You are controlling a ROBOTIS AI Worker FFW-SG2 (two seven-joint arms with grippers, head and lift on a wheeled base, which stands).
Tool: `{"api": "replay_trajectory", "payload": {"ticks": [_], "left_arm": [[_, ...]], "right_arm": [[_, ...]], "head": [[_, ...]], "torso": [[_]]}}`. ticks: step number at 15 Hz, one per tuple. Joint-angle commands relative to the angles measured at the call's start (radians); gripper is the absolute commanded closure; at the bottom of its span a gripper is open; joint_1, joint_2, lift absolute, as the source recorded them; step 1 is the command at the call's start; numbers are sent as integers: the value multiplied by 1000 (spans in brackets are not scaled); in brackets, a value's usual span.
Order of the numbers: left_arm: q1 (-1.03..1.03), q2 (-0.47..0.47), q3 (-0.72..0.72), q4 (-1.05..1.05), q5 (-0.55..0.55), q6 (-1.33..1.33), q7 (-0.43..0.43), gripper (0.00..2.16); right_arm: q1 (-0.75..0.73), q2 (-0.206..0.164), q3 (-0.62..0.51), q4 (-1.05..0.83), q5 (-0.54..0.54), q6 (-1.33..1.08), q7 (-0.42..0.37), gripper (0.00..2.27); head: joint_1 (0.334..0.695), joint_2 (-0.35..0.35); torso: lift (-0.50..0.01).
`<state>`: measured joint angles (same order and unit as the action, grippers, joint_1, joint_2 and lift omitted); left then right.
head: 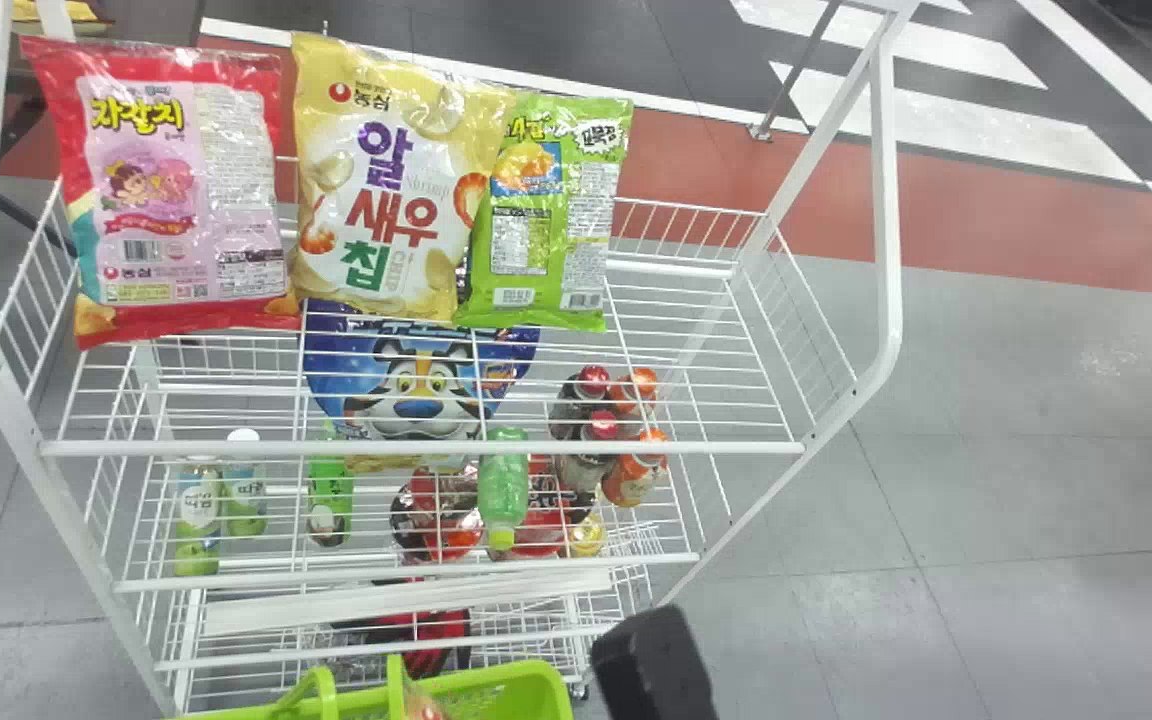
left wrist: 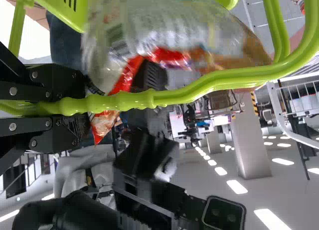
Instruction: Hold basket handle with left hand then pick Saewookkang with right hand and place into basket
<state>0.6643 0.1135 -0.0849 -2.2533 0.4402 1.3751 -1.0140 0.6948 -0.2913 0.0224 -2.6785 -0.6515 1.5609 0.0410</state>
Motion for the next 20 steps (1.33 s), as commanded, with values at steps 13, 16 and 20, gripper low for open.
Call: {"api": "replay_trajectory", "payload": {"ticks": [13,16,20], "left_arm": [[38,5,7,-19,0,-35,-23,1767],[46,3,7,-19,0,-50,-24,1767],[49,3,4,-15,0,-66,-26,1767]], "right_arm": [[8,-40,87,35,254,11,-99,63],[31,-32,59,34,303,-276,-105,70],[68,-5,45,71,381,-795,-104,76]], "head": [[695,-350],[695,-350],[695,-350]], "torso": [[-19],[-19],[-19]]}}
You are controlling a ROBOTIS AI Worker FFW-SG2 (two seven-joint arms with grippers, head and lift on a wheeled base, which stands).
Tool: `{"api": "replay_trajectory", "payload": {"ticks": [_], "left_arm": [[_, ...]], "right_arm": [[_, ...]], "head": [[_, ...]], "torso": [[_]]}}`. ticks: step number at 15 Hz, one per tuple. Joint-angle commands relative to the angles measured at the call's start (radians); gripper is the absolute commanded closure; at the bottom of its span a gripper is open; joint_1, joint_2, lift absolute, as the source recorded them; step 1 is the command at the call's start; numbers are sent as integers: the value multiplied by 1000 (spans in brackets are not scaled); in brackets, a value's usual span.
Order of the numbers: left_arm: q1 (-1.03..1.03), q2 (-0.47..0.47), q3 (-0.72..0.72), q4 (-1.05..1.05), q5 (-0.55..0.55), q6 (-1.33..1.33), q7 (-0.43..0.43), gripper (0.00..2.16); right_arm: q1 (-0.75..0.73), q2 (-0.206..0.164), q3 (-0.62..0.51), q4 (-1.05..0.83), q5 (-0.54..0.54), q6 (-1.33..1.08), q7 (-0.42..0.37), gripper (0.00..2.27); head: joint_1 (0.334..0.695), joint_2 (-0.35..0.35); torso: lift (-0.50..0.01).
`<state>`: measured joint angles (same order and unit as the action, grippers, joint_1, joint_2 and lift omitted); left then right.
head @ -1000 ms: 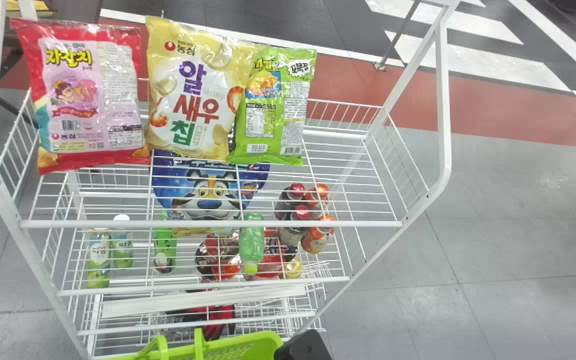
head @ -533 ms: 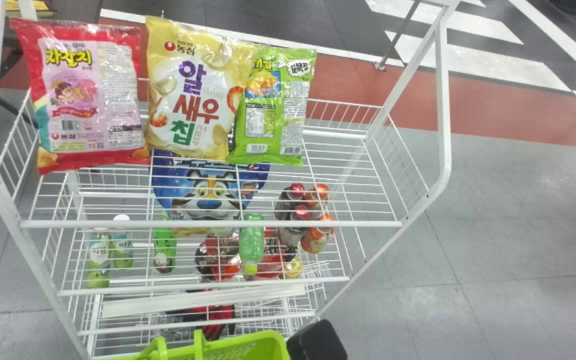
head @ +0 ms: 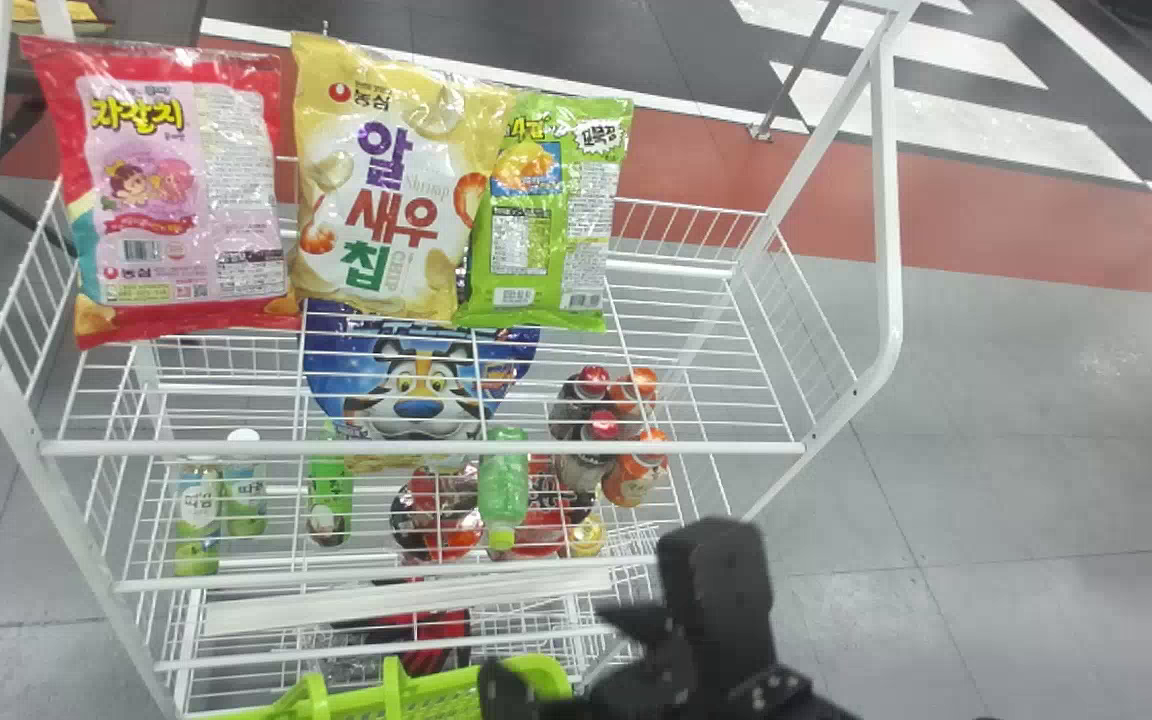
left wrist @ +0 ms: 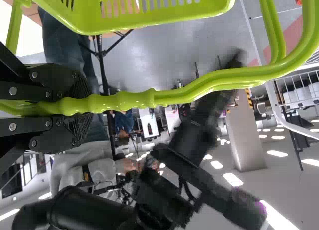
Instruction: Hold basket handle with left hand then pick Saewookkang with right hand and place into basket
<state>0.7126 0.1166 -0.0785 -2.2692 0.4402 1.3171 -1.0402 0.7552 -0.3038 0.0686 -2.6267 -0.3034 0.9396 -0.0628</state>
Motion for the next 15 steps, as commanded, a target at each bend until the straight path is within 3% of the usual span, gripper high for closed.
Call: {"api": "replay_trajectory", "payload": {"ticks": [1,7,11,15], "left_arm": [[4,0,-4,0,0,-11,0,1767],[8,-3,6,14,0,-45,-1,1771],[11,-6,13,31,0,-88,-9,1771],[11,-9,13,48,0,-130,-17,1771]], "right_arm": [[13,9,-3,34,46,-271,0,76],[76,28,-16,212,118,-870,-20,76],[93,28,-133,241,47,-802,5,80],[99,28,-168,263,29,-882,44,90]], "head": [[695,-350],[695,-350],[695,-350],[695,-350]], "torso": [[-19],[-19],[-19],[-19]]}}
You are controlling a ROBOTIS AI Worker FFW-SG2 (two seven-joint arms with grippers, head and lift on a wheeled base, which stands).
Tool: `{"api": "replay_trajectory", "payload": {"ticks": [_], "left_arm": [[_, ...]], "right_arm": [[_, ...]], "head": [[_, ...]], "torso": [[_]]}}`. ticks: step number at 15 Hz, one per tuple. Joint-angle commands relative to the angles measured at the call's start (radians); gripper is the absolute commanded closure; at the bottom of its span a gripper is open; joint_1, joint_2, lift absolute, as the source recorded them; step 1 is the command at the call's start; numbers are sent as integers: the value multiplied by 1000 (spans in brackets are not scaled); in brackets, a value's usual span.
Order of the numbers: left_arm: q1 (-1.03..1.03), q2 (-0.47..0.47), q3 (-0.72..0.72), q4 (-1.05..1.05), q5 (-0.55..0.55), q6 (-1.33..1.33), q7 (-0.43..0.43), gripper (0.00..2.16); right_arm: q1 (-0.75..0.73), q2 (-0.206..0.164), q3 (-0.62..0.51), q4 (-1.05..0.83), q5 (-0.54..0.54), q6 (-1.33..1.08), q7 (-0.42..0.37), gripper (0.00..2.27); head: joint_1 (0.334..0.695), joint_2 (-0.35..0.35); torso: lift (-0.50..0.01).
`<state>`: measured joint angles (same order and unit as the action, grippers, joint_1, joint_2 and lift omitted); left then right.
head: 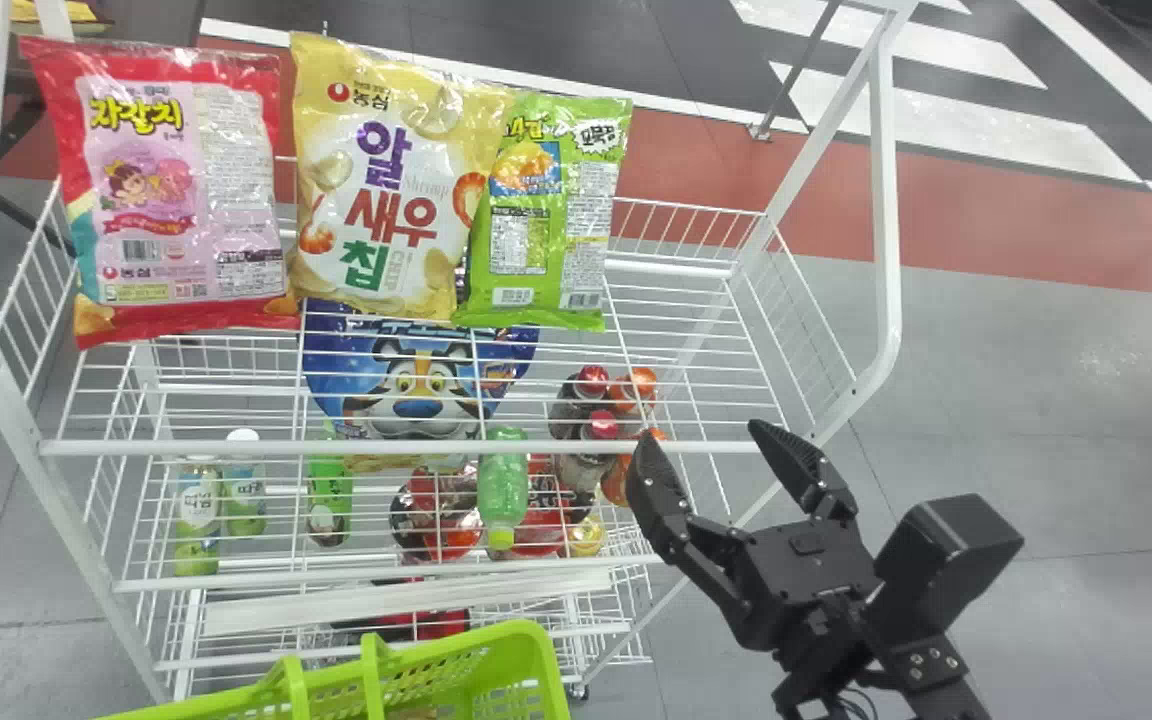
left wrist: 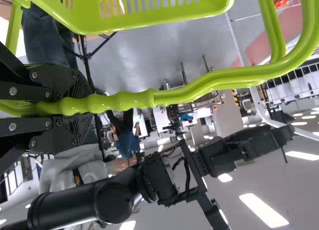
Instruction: Hold basket handle with left hand then pick Saewookkang with right hand and place into basket
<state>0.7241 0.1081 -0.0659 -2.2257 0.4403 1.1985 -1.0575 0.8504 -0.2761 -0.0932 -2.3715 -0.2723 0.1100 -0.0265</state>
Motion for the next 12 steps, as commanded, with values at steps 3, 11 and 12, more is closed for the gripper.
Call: {"api": "replay_trajectory", "payload": {"ticks": [3,11,12], "left_arm": [[0,-5,-3,6,0,-15,1,1771],[0,-5,0,8,0,-15,-1,1771],[0,-5,0,8,0,-15,-1,1771]], "right_arm": [[4,0,-7,9,-5,-71,2,90],[10,0,-3,26,-4,-166,-12,90],[13,0,-5,24,-4,-172,-12,90]], "head": [[695,-350],[695,-350],[695,-350]], "torso": [[-19],[-19],[-19]]}}
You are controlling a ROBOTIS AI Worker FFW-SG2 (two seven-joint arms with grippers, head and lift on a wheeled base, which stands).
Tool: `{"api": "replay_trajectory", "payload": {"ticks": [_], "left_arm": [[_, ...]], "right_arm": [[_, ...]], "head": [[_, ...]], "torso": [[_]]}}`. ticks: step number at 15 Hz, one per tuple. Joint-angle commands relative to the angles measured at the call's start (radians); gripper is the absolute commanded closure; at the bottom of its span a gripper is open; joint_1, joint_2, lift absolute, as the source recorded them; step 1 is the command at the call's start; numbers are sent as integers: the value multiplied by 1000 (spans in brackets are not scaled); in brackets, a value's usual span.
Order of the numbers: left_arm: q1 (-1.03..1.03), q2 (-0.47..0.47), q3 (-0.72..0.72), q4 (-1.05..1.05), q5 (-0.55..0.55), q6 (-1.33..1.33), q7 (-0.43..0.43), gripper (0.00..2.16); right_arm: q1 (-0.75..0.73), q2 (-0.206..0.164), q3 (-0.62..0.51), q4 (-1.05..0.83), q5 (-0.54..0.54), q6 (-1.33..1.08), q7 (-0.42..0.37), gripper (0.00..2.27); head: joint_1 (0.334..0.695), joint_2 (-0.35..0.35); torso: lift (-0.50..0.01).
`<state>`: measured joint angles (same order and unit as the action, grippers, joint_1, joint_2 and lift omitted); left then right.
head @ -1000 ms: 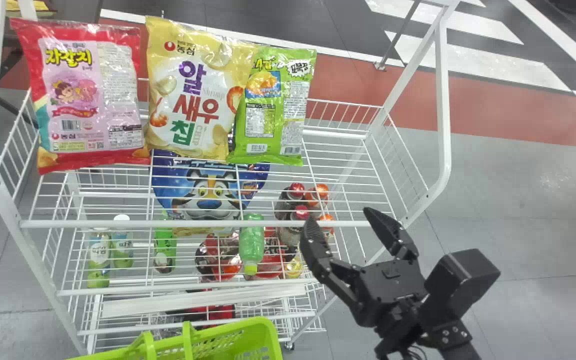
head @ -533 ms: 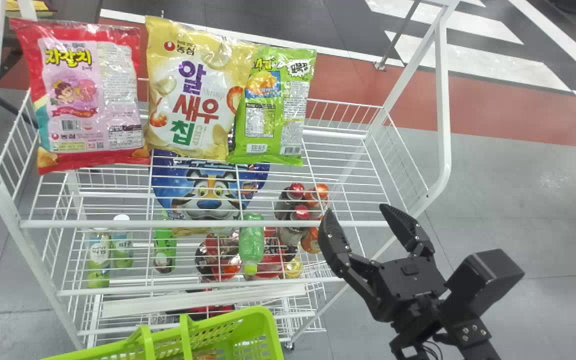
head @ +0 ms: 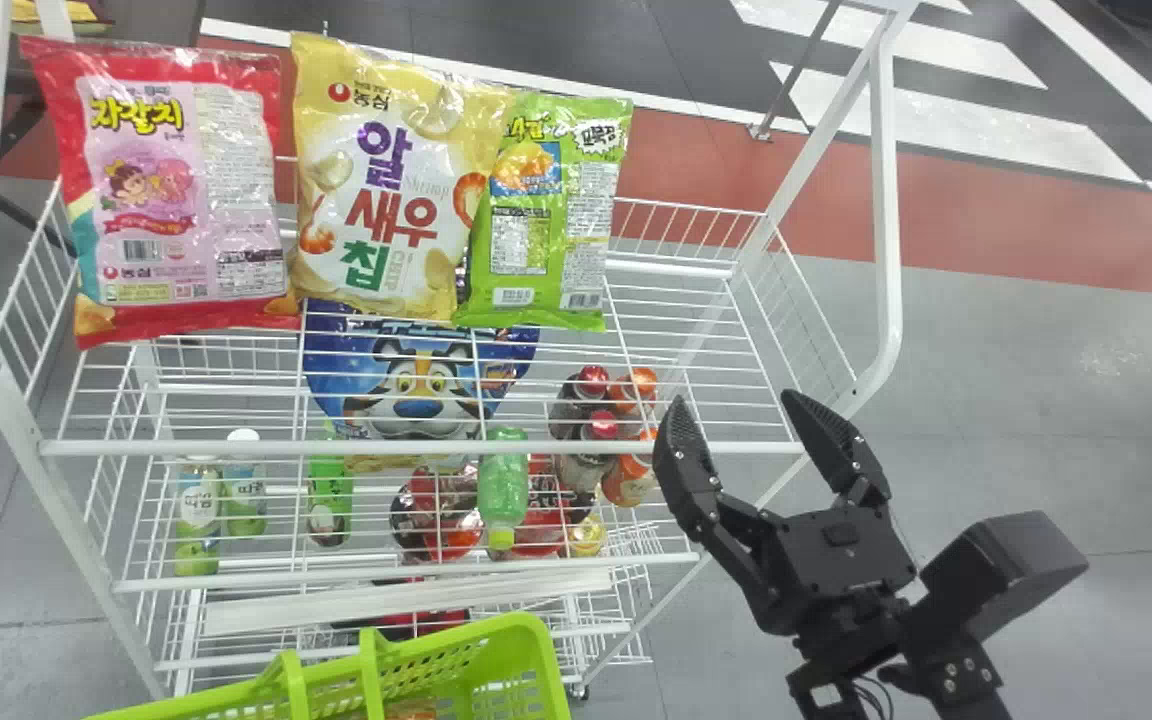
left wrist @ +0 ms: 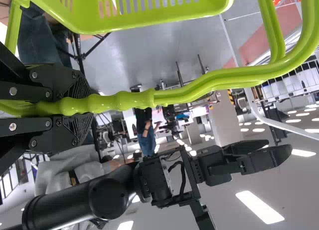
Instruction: Hold basket handle with left hand then pick Saewookkang with right hand and place into basket
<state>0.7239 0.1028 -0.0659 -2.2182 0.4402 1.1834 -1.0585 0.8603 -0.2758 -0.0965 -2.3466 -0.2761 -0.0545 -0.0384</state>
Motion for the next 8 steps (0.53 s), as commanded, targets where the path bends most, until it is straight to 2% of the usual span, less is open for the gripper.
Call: {"api": "replay_trajectory", "payload": {"ticks": [1,8], "left_arm": [[0,2,0,0,0,0,0,1771],[0,2,0,-1,0,0,-2,1771]], "right_arm": [[3,0,0,-2,0,-8,0,90],[5,0,0,-3,0,-14,-17,93]], "head": [[695,-350],[695,-350]], "torso": [[-19],[-19]]}}
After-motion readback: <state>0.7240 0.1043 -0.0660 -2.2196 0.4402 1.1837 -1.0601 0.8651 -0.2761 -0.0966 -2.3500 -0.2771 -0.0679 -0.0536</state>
